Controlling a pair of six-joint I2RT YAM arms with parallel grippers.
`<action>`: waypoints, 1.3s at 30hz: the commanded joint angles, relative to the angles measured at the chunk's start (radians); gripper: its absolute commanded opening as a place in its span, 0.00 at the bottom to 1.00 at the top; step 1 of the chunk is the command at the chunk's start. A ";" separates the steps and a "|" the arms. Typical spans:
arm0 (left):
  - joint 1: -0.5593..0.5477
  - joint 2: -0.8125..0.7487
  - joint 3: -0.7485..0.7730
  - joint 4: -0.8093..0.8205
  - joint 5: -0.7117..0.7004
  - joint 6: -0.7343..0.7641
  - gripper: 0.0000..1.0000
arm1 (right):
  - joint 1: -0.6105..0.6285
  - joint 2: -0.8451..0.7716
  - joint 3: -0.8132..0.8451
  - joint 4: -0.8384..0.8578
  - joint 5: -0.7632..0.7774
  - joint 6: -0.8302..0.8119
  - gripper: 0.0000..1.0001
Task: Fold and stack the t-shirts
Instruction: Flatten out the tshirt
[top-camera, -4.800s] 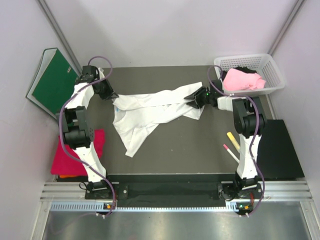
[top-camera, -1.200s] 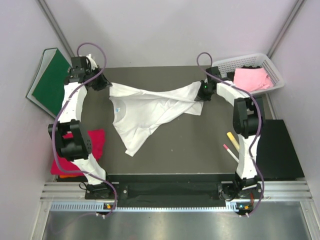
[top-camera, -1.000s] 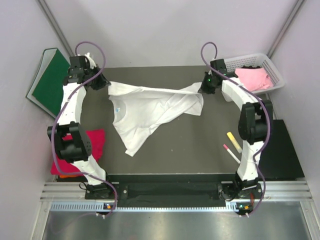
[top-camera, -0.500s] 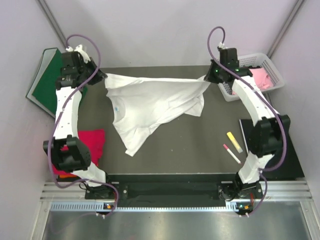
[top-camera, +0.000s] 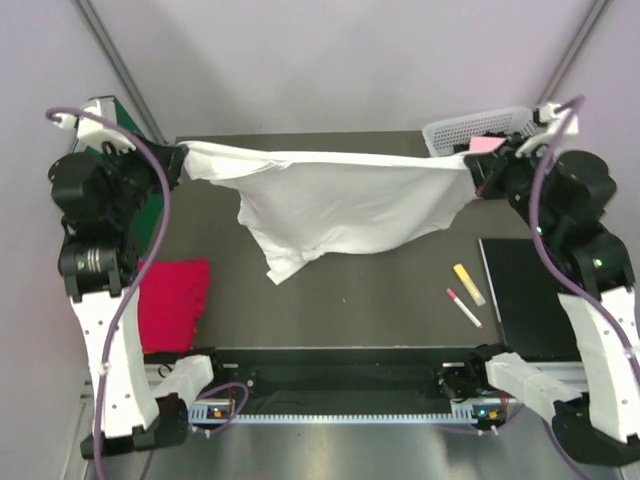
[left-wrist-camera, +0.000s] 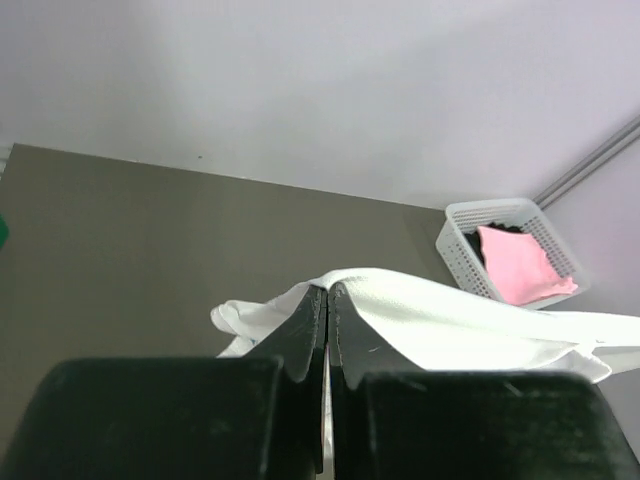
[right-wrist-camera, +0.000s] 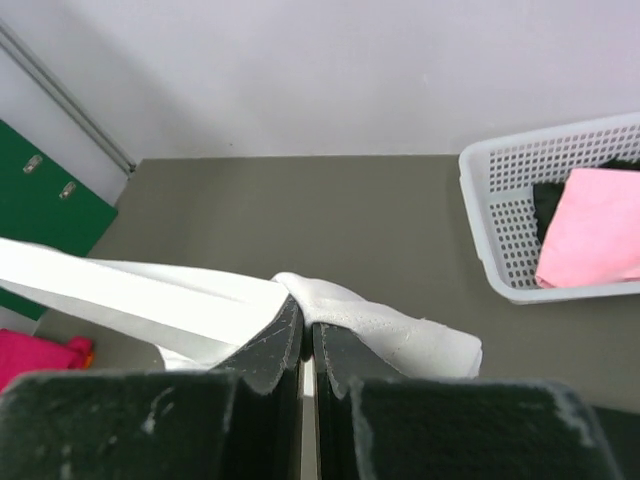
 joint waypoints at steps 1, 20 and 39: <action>0.002 -0.074 0.012 -0.069 -0.057 -0.007 0.00 | 0.002 -0.085 0.031 -0.115 0.067 -0.051 0.00; -0.021 -0.091 0.279 -0.177 -0.154 0.030 0.00 | 0.000 -0.251 -0.004 -0.163 0.082 -0.079 0.00; -0.022 0.594 0.125 0.130 -0.088 0.117 0.00 | 0.006 0.702 -0.085 0.417 -0.109 -0.083 0.00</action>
